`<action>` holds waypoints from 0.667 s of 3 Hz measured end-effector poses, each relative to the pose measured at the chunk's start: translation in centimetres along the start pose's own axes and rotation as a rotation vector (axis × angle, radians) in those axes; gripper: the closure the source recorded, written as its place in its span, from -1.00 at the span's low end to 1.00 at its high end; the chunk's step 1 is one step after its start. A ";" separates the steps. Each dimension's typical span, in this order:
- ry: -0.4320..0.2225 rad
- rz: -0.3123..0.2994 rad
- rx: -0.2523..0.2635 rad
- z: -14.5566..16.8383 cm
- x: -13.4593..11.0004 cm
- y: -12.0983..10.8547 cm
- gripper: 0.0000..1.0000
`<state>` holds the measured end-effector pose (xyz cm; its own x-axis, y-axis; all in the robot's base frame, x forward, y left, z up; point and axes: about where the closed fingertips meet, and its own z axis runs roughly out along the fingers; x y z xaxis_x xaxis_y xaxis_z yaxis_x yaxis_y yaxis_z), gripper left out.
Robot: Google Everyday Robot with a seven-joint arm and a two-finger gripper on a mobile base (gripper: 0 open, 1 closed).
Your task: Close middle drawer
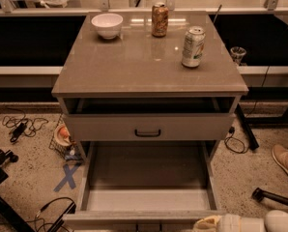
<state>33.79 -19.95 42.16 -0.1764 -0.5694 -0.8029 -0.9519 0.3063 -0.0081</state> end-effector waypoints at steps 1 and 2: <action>-0.002 -0.017 0.000 1.1 -0.4 -1.5 1.00; 0.011 -0.032 0.008 3.2 -1.8 -4.4 1.00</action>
Offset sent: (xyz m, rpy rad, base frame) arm 0.1392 0.0520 -0.0045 -0.0675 -0.0561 0.0126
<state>39.13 -17.82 41.74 -0.1489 -0.5877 -0.7953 -0.9551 0.2938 -0.0383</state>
